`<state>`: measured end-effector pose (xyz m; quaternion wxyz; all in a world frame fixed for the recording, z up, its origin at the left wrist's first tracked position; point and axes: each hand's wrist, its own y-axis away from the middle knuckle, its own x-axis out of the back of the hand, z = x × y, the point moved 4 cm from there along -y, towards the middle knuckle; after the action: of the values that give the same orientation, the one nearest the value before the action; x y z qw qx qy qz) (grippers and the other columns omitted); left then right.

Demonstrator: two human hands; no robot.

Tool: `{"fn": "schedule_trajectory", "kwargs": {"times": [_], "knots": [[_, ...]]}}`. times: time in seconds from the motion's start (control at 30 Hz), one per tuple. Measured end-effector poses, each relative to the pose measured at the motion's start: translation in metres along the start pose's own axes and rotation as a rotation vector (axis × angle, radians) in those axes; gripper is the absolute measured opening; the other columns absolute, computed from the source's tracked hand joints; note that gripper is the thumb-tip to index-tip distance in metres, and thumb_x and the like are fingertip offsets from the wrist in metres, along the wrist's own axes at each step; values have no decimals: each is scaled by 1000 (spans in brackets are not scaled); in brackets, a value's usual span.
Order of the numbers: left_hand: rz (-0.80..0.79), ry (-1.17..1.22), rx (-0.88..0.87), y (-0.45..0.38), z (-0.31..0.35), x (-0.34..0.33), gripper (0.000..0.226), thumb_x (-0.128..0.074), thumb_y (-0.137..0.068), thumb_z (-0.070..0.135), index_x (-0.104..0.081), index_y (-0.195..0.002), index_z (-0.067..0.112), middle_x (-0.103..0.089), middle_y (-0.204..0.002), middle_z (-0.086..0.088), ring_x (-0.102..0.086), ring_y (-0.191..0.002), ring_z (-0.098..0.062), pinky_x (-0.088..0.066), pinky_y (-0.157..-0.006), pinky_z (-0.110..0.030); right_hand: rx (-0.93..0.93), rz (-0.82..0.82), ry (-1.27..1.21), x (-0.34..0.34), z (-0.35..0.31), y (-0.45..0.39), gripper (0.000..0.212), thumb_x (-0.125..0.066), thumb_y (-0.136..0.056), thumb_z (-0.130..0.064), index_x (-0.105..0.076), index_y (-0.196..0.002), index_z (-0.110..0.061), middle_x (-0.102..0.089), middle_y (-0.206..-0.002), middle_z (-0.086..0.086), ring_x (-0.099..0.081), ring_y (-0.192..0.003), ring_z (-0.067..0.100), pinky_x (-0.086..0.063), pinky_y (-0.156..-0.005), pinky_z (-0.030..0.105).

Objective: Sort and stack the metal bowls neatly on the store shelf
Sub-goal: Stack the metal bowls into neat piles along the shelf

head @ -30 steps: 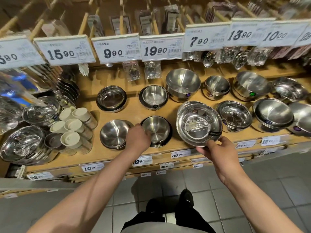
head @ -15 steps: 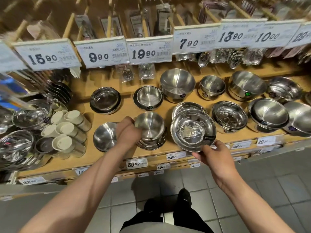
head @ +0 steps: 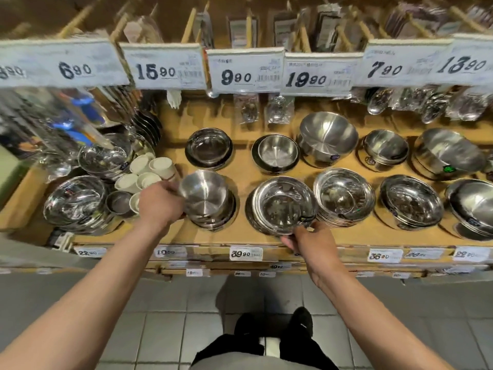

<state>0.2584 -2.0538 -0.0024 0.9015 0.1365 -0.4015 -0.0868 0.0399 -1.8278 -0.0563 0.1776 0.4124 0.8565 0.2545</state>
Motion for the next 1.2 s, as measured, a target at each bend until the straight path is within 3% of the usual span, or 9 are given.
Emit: {"fn": "schedule_trajectory", "kwargs": {"times": [0.13, 0.23, 0.47, 0.57, 0.63, 0.73, 0.9, 1.03, 1.2], "knots": [[43, -69, -24, -1, -5, -1, 35, -87, -69, 12, -58, -67, 32, -68, -77, -2, -69, -88, -31, -57, -76, -37, -1, 47, 30, -9, 6, -7, 18, -59, -99, -1, -57, -114, -12, -73, -104, 7, -79, -77, 17, -63, -65, 24], [-29, 36, 8, -8, -7, -10, 29, -87, -68, 10, -65, -80, 26, -74, -93, -9, -71, -93, -35, -61, -83, -49, -29, 85, 49, -12, 11, -11, 30, -59, -100, -4, -49, -128, -5, -68, -110, 8, -78, -73, 16, -64, -65, 26], [-16, -120, -121, -8, -5, -19, 21, -73, -80, 15, -71, -101, 9, -74, -94, -14, -69, -88, -36, -59, -80, -48, -39, 91, 127, -18, 16, -16, 33, -59, -103, -12, -44, -131, -2, -71, -105, 17, -76, -62, 16, -63, -64, 28], [70, -218, -205, 11, -4, -13, 30, -67, -89, 20, -65, -111, 1, -69, -102, -18, -64, -92, -36, -49, -76, -38, -41, 58, 164, -15, 19, -13, 38, -62, -102, -22, -46, -128, 2, -71, -83, 13, -72, -59, 14, -59, -52, 24], [186, -220, -416, 45, 0, -9, 24, -63, -89, 18, -57, -109, 6, -57, -102, -6, -52, -87, -22, -38, -72, -28, -55, 36, 185, -5, 18, -14, 35, -63, -101, -31, -52, -121, -3, -69, -74, 9, -70, -56, 14, -57, -49, 22], [-48, -138, -596, 98, 4, -38, 12, -59, -88, 15, -54, -96, 21, -55, -87, 9, -50, -75, -6, -34, -63, -13, -59, 75, 196, 17, 11, -22, 29, -60, -102, -33, -63, -106, -4, -72, -78, 9, -67, -54, 9, -57, -49, 21], [-376, -62, -333, 107, -3, -107, 7, -58, -96, 25, -55, -101, 29, -57, -79, 22, -53, -70, 7, -36, -56, -5, -87, 37, 204, 25, 1, -36, 29, -58, -103, -36, -66, -96, -9, -70, -72, 4, -64, -49, 5, -49, -42, 17], [-410, 102, -160, 90, 0, -133, 16, -60, -98, 42, -56, -86, 31, -66, -83, 19, -70, -80, -11, -47, -65, -22, -70, 14, 180, 24, 3, -48, 21, -59, -103, -30, -68, -100, -11, -72, -87, 10, -70, -63, 9, -51, -45, 14], [-349, 241, -101, 78, 9, -146, 13, -67, -92, 23, -61, -83, 31, -68, -73, 14, -71, -79, -14, -59, -74, -34, -35, -30, 170, 24, 10, -53, 3, -68, -97, -9, -68, -94, -11, -74, -86, 9, -72, -62, 5, -53, -52, 12]]}}
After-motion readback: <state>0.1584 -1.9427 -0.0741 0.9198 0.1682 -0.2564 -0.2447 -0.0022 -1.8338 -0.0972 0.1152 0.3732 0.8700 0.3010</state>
